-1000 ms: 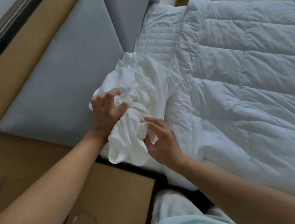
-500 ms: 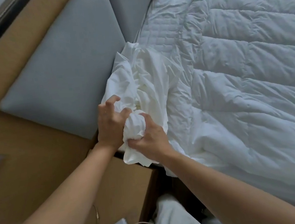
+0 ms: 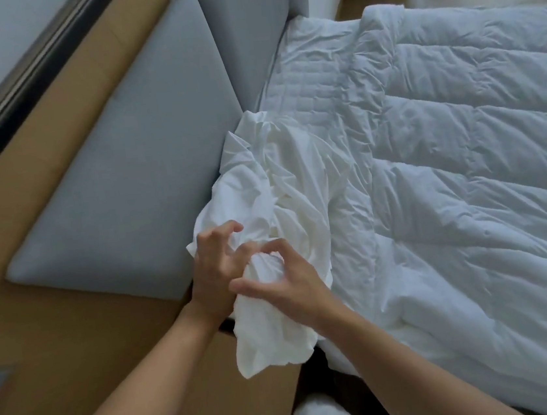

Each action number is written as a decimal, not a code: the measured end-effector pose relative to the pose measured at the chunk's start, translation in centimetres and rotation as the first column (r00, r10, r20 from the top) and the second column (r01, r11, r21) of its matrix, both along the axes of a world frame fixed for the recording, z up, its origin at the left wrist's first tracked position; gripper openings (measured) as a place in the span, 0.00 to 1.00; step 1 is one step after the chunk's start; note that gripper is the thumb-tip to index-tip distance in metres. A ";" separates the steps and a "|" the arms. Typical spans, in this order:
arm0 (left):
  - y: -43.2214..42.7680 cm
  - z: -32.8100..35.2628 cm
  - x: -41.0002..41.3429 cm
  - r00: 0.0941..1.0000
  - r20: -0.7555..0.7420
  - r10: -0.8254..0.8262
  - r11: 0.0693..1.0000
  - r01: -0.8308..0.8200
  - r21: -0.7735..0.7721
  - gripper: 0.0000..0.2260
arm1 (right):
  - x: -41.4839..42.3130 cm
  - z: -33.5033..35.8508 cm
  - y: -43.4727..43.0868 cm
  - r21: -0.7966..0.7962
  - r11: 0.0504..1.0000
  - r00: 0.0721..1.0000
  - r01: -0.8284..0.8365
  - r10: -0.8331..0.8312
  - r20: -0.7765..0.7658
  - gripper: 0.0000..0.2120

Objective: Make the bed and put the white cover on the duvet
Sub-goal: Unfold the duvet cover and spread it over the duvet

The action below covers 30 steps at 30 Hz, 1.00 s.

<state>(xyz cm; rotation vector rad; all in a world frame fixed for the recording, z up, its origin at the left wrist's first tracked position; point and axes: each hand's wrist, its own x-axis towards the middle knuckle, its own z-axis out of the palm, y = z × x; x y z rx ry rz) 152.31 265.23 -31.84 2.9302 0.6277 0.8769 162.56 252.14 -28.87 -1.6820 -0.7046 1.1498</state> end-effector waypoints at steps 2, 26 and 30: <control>1.2 -0.9 0.4 0.993 -0.025 -0.118 0.990 0.120 0.068 0.04 | 1.1 0.3 1.3 -0.076 0.997 0.999 -0.033 0.034 0.006 0.34; 0.0 6.8 7.0 0.809 -0.279 0.518 -0.456 -0.015 -0.890 0.21 | 2.4 -3.8 7.2 0.213 0.961 0.520 0.177 -0.275 0.809 0.17; 0.7 6.3 8.9 0.704 -0.271 0.656 -0.455 0.083 -0.887 0.15 | 1.9 -4.1 7.8 0.214 0.952 0.496 0.217 -0.297 0.816 0.15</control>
